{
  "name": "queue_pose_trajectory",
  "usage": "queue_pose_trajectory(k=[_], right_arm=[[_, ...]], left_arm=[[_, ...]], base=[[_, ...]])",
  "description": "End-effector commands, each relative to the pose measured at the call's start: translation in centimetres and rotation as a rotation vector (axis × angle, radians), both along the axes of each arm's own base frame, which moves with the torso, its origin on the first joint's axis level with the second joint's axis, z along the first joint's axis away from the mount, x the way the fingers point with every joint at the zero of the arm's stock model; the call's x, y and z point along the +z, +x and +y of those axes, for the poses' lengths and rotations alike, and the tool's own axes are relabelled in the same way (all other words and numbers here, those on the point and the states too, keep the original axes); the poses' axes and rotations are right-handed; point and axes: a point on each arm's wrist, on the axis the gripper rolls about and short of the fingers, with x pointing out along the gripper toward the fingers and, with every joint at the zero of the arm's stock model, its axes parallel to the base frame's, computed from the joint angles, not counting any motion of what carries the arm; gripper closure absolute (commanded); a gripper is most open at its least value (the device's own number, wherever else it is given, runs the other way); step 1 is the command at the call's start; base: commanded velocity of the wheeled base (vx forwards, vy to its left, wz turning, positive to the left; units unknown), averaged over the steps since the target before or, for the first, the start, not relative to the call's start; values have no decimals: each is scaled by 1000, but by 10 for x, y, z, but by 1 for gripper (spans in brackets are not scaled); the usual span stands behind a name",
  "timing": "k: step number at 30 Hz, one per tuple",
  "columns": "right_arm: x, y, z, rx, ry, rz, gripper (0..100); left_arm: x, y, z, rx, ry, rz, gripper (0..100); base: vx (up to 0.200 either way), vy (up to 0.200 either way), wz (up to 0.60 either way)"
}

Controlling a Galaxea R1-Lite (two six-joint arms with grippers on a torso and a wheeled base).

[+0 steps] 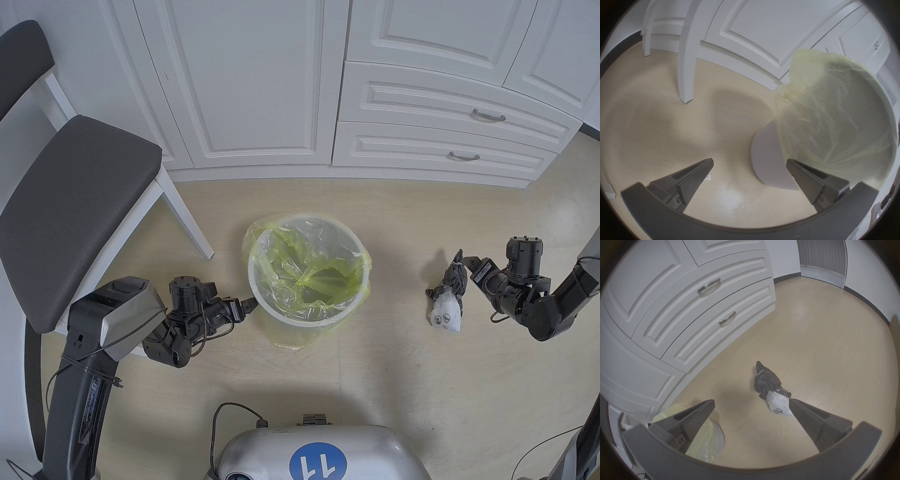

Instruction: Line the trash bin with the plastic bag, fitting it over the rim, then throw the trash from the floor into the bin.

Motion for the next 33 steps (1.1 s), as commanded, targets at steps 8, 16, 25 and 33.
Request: queue_pose_trajectory(k=[8,16,25,33], right_arm=[[-12,1,4,17,-16,37,0],[-19,-1,4,16,-19,60,0],[-22,-1,7,20,-25,70,0],[-28,-2,7,20,-26,90,0]], left_arm=[[2,-19,23,56,254,-74,0],[45,-2,4,201,258,-291,0],[63,21,-10,290,202,-451,0],[70,26,-11,327,193,-485,0]], base=[[0,0,0],[0,0,0],[0,0,0],[0,0,0]])
